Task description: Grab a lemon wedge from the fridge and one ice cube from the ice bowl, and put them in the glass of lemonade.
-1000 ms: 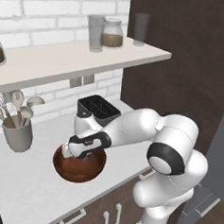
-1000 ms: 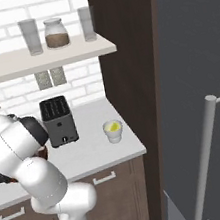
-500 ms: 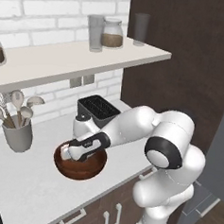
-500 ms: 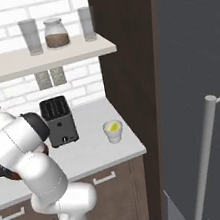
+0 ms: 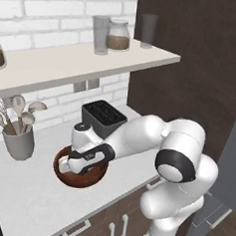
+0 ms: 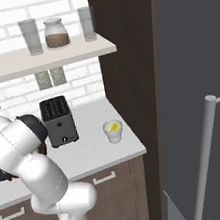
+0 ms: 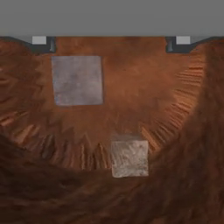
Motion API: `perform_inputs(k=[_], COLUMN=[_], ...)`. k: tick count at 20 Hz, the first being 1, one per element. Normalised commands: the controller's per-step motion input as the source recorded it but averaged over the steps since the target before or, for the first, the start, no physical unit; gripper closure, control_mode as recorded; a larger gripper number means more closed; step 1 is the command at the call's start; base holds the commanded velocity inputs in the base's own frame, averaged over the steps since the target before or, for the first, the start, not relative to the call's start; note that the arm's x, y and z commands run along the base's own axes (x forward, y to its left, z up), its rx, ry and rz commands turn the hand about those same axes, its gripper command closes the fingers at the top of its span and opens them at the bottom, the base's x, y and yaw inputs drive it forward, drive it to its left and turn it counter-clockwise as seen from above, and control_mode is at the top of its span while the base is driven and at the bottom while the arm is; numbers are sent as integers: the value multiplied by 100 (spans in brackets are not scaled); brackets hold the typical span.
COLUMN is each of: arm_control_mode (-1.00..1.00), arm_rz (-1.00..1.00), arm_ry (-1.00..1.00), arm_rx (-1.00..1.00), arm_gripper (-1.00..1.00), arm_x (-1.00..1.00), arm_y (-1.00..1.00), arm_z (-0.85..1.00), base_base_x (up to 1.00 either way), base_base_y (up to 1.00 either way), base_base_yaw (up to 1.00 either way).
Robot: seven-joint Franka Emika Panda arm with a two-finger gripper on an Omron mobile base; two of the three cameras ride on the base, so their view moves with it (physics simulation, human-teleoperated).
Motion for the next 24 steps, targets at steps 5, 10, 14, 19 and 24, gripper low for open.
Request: perform_inputs(k=[5, 10, 14, 19, 24], arm_control_mode=[-100, -100, -100, -100, -100], arm_rz=[0, 0, 0, 0, 0], arm_ry=[-1, -1, 1, 3, 0], arm_rx=[2, 6, 13, 11, 0], arm_gripper=[-100, -100, -100, -100, -100], arm_x=[-36, -2, -8, -31, 21], arm_y=[0, 0, 0, 0, 0], arm_z=[0, 20, 35, 27, 5], base_base_x=[0, 0, 0, 0, 0], base_base_y=[0, 0, 0, 0, 0], base_base_yaw=[0, 0, 0, 0, 0])
